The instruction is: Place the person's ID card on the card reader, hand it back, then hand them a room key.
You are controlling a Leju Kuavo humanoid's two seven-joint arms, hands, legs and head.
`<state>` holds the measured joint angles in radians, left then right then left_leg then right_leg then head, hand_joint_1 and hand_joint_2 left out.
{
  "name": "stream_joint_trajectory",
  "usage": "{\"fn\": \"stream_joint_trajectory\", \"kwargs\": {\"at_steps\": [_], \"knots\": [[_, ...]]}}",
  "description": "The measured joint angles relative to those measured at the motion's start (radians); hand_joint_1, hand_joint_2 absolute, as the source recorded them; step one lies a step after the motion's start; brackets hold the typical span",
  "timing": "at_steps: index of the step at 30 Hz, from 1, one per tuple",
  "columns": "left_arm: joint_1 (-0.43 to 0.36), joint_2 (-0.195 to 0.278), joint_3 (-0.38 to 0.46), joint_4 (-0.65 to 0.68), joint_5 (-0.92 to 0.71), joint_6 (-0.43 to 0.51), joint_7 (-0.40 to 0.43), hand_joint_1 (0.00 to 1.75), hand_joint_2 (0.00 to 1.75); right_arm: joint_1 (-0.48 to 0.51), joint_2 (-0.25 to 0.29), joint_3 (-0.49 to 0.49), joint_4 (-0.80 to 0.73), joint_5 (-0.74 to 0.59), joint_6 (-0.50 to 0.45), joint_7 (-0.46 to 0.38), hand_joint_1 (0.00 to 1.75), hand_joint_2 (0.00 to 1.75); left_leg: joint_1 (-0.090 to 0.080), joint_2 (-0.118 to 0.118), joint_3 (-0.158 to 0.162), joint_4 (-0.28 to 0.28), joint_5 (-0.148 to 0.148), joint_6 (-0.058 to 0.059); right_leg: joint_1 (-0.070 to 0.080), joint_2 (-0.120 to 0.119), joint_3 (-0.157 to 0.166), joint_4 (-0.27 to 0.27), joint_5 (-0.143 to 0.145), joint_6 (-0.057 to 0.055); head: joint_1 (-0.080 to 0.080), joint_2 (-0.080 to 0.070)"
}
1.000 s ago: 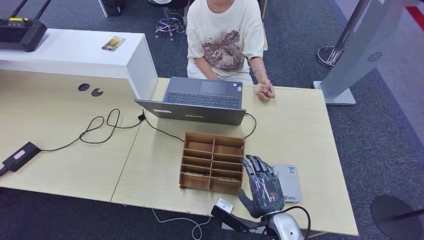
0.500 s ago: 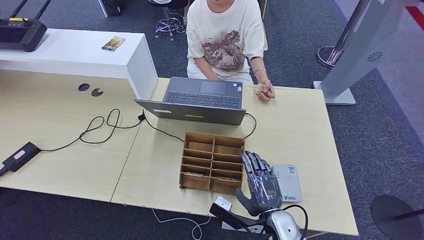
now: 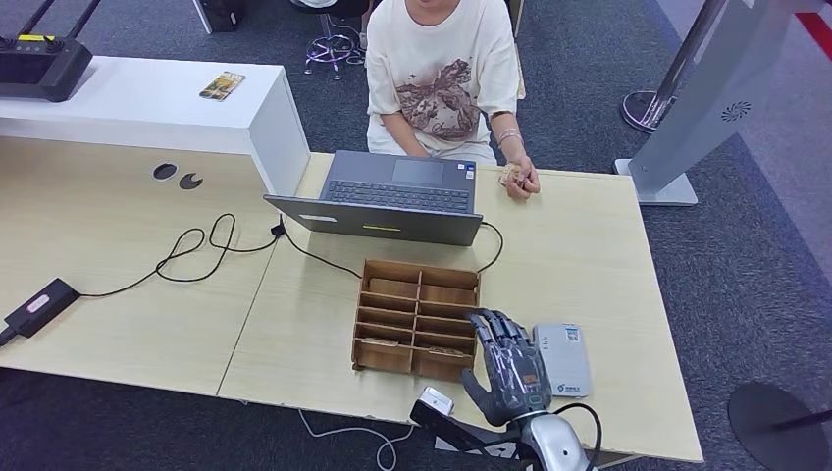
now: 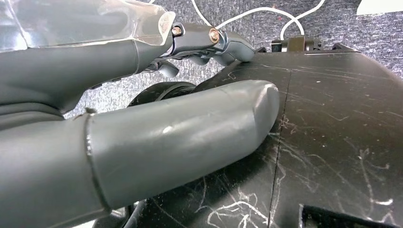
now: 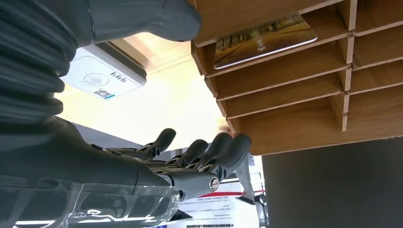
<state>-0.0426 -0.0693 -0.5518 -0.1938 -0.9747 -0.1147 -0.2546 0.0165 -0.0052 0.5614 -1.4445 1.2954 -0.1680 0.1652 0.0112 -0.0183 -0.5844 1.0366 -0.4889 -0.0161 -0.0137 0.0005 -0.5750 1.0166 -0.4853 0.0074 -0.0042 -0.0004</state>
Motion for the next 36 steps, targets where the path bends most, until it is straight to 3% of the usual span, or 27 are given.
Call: {"fn": "stream_joint_trajectory", "kwargs": {"at_steps": [36], "knots": [[-0.006,0.001,-0.009,0.000,0.000,-0.011,-0.006,0.00,0.00,-0.052,0.025,0.026,0.071,-0.004,0.008,-0.008,0.84,1.75,0.000,0.000,0.000,0.000,0.000,0.000,0.000,0.000,0.000,0.000,0.000,0.000,0.000,0.000]]}}
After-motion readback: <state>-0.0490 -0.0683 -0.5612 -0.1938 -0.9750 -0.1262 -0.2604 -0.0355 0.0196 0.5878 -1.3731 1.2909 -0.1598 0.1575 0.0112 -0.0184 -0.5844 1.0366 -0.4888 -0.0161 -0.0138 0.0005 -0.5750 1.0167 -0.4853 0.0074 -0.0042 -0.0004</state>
